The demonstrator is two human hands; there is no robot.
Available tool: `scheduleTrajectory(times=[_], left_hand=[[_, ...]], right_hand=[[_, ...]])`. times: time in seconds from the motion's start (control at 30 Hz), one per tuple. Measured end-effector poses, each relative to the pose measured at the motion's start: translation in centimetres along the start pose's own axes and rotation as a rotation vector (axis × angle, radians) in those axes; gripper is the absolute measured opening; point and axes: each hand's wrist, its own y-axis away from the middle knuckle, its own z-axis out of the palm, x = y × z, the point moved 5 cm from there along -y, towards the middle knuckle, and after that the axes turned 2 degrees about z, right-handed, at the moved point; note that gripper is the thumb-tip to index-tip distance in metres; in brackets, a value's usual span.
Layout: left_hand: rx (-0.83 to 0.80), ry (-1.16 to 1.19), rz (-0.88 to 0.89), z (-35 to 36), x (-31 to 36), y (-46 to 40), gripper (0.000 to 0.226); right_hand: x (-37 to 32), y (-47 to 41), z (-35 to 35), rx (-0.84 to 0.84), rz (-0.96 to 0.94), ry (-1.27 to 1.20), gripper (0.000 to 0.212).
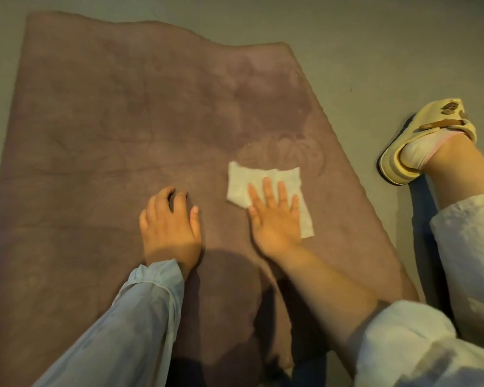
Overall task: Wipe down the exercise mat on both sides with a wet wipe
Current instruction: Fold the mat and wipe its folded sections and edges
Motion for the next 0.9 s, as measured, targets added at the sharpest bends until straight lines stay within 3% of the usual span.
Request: scheduleTrajectory(times=[0.1, 0.2, 0.3, 0.47, 0.57, 0.67, 0.83, 0.9], left_hand=[[-0.021, -0.003, 0.006, 0.0, 0.1, 0.0, 0.036], [-0.026, -0.01, 0.007, 0.0, 0.0, 0.0, 0.036], [-0.009, -0.016, 0.032, -0.1, 0.1, 0.0, 0.035], [0.032, -0.003, 0.065, -0.2, 0.1, 0.1, 0.031], [0.039, -0.023, 0.066, 0.0, 0.0, 0.0, 0.032], [0.043, -0.03, 0.065, 0.1, 0.0, 0.0, 0.032], [0.057, -0.039, 0.075, 0.1, 0.1, 0.1, 0.032], [0.052, -0.049, 0.079, 0.1, 0.0, 0.0, 0.032]], right_hand=[[-4.4, 5.4, 1.5, 0.079, -0.157, -0.066, 0.05], [-3.9, 9.3, 2.7, 0.015, -0.175, -0.142, 0.056], [1.3, 9.3, 2.1, 0.043, 0.025, -0.059, 0.058], [12.9, 6.1, -1.0, 0.034, 0.588, -0.066, 0.054], [14.1, 4.6, -1.2, -0.017, 0.687, -0.064, 0.052], [10.5, 4.0, -0.3, 0.007, 0.537, -0.084, 0.052], [-1.7, 9.1, 3.6, 0.043, -0.023, -0.015, 0.051], [-3.6, 11.7, 4.9, 0.008, -0.067, -0.057, 0.057]])
